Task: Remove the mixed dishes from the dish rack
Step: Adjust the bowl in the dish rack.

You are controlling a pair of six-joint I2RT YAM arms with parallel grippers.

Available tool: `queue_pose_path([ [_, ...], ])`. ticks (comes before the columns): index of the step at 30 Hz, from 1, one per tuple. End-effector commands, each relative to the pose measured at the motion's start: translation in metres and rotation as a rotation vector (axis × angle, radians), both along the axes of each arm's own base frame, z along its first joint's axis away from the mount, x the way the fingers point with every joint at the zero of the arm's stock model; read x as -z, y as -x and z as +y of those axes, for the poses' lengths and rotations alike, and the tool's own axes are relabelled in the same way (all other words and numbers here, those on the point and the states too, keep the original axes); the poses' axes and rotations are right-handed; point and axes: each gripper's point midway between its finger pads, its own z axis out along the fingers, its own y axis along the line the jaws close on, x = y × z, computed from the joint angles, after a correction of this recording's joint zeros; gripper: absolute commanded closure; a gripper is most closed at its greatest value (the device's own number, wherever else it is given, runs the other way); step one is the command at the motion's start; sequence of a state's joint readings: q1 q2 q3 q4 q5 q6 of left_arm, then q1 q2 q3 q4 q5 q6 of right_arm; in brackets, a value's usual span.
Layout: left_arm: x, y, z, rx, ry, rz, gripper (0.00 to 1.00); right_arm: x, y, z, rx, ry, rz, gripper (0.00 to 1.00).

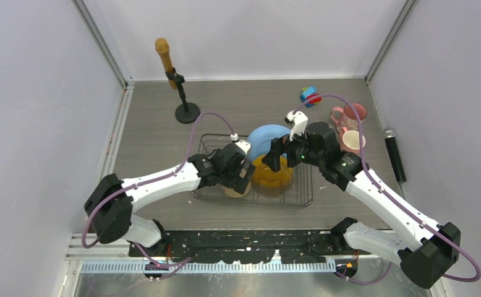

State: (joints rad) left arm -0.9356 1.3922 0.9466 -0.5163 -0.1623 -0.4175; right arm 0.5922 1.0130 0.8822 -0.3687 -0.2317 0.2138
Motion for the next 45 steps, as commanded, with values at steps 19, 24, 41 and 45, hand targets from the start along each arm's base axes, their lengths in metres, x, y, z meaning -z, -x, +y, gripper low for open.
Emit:
queue_pose_path([
  [19, 0.007, -0.012, 0.031, -0.123, -0.164, -0.028, 0.01, -0.016, -0.004, -0.004, 0.017, 0.009, -0.061, 0.0],
  [24, -0.002, -0.011, 0.053, -0.194, -0.167, -0.064, 0.01, -0.014, -0.005, 0.0, 0.003, 0.004, -0.056, 0.0],
  [41, -0.021, -0.016, 0.05, -0.231, 0.028, -0.081, 0.0, -0.027, 0.006, 0.039, -0.099, -0.094, 0.013, 0.0],
  [45, -0.039, -0.015, 0.043, -0.195, 0.111, -0.12, 0.0, -0.029, -0.004, 0.037, -0.051, -0.046, -0.015, 0.0],
])
